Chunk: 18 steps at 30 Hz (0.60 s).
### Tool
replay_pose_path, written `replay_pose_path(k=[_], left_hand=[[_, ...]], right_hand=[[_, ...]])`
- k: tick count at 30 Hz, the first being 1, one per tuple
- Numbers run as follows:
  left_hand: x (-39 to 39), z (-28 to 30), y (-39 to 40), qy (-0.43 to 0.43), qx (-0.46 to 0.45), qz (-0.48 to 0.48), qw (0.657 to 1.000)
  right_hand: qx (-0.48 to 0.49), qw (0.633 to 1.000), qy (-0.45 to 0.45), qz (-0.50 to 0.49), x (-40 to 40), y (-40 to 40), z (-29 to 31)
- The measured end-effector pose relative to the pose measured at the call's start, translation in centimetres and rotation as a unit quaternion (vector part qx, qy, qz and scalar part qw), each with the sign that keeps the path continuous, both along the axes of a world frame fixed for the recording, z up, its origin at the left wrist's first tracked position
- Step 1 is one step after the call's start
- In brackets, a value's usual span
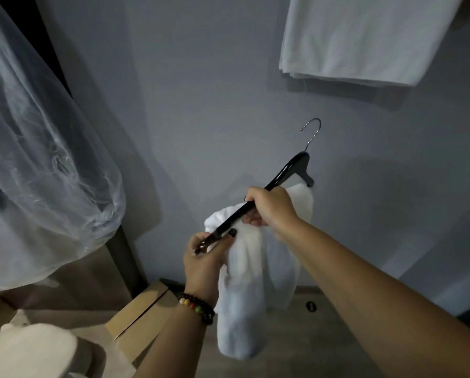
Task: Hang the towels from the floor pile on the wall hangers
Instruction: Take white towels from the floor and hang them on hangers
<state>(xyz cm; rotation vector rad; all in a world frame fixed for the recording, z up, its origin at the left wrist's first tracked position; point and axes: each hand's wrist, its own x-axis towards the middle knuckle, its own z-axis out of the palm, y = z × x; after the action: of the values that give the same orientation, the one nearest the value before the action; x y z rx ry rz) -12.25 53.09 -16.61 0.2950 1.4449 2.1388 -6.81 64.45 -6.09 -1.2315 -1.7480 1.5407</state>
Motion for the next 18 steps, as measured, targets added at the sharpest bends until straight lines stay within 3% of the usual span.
replay_pose_path(k=[6,10,13,18], left_hand=[[-0.7,-1.7,-1.0,0.118,-0.036,-0.056,0.991],[-1.0,-2.8,-1.4,0.240,-0.157,-0.040,0.957],[0.0,-2.8,-0.7,0.328,-0.178,-0.064,0.925],[1.4,0.7,1.2,0.446,-0.123,0.061,0.885]], right_hand=[[-0.076,0.996,0.017,0.033,0.1,2.3,3.2],[-0.031,0.999,0.014,0.032,-0.2,3.7,6.1],[0.006,0.998,0.019,0.054,-1.4,3.6,7.7],[0.096,0.989,-0.017,0.108,-3.4,2.4,8.6]])
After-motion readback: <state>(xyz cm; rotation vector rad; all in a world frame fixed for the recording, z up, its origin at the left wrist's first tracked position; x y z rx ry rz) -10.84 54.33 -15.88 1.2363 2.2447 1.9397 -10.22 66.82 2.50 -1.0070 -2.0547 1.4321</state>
